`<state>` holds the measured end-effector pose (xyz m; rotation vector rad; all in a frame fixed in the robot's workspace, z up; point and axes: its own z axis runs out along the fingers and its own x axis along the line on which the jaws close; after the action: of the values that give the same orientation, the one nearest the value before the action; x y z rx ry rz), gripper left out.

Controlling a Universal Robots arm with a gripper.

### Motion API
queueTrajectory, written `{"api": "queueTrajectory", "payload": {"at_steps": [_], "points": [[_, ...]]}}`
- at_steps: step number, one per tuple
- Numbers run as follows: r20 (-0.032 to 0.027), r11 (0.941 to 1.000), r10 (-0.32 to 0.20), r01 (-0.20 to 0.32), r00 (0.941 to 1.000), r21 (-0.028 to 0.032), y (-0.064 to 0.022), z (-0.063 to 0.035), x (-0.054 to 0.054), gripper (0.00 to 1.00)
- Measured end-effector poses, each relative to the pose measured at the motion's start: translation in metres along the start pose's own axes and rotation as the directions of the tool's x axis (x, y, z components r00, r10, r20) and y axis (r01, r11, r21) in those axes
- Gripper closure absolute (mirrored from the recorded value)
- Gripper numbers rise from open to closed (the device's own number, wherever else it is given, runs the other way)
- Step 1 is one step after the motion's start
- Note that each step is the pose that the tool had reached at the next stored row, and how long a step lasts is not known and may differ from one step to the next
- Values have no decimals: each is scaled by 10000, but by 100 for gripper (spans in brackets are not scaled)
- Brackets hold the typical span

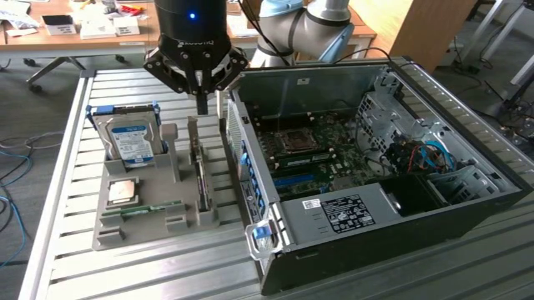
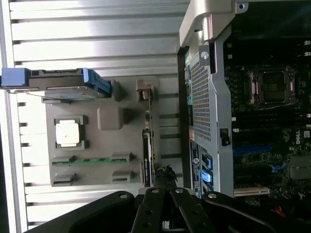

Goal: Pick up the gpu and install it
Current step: 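Reach for the gpu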

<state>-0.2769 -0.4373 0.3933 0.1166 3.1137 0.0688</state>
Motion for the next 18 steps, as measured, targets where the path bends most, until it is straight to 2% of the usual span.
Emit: {"api": "queueTrajectory", "payload": {"at_steps": [11, 18], "points": [[0, 10000, 0, 0, 10000, -1, -171, -7, -12, 89], [0, 10000, 0, 0, 10000, 0, -250, -11, -16, 89]]}}
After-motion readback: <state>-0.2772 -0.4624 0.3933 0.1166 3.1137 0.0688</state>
